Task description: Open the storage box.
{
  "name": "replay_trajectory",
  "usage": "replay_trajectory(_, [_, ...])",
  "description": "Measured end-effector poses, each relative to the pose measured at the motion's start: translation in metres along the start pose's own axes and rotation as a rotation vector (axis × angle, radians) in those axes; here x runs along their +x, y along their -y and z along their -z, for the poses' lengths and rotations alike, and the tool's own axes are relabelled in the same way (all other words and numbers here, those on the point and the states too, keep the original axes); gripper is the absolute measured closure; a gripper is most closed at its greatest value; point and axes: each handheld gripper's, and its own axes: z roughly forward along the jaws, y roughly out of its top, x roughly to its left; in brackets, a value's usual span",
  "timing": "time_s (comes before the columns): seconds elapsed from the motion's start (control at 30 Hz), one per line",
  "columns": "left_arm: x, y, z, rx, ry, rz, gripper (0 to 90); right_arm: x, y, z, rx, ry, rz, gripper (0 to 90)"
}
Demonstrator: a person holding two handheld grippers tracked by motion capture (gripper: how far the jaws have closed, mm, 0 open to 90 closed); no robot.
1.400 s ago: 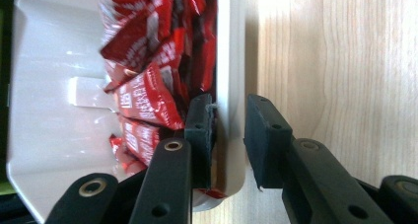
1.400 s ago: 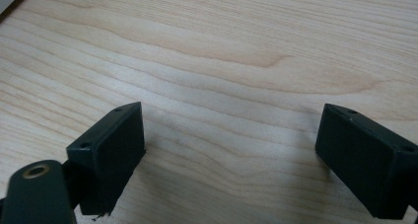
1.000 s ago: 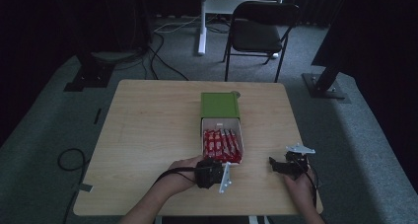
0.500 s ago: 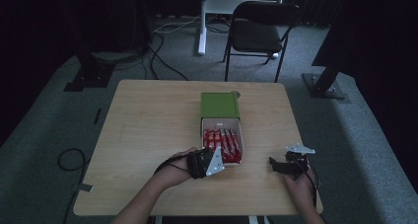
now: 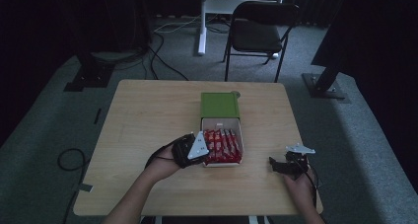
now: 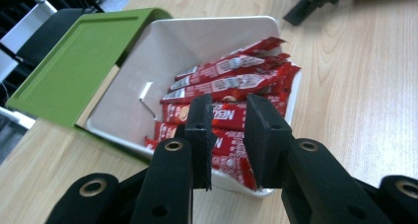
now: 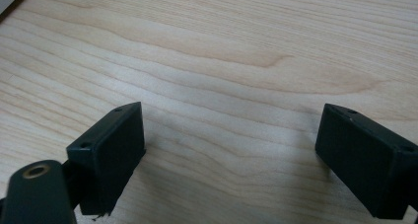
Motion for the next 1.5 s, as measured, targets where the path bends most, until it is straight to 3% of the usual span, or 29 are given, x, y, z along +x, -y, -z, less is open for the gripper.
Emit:
replay_trajectory(0.4, [0.023, 0.029, 0.017, -0.008, -0.046, 0.123, 74.2, 0.0, 0.0, 0.0, 0.0, 0.0, 0.001, 10.6])
replay_trajectory(1.07, [0.036, 0.093, 0.029, 0.037, -0.092, 0.304, 71.0, 0.0, 0.0, 0.0, 0.0, 0.0, 0.0, 10.6])
replay_trajectory(1.33, [0.034, 0.123, 0.031, 0.055, -0.112, 0.413, 58.4, 0.0, 0.0, 0.0, 0.0, 0.0, 0.0, 10.6])
replay_trajectory(1.5, [0.032, 0.139, 0.031, 0.09, -0.089, 0.471, 46.1, 0.0, 0.0, 0.0, 0.0, 0.0, 0.0, 10.6])
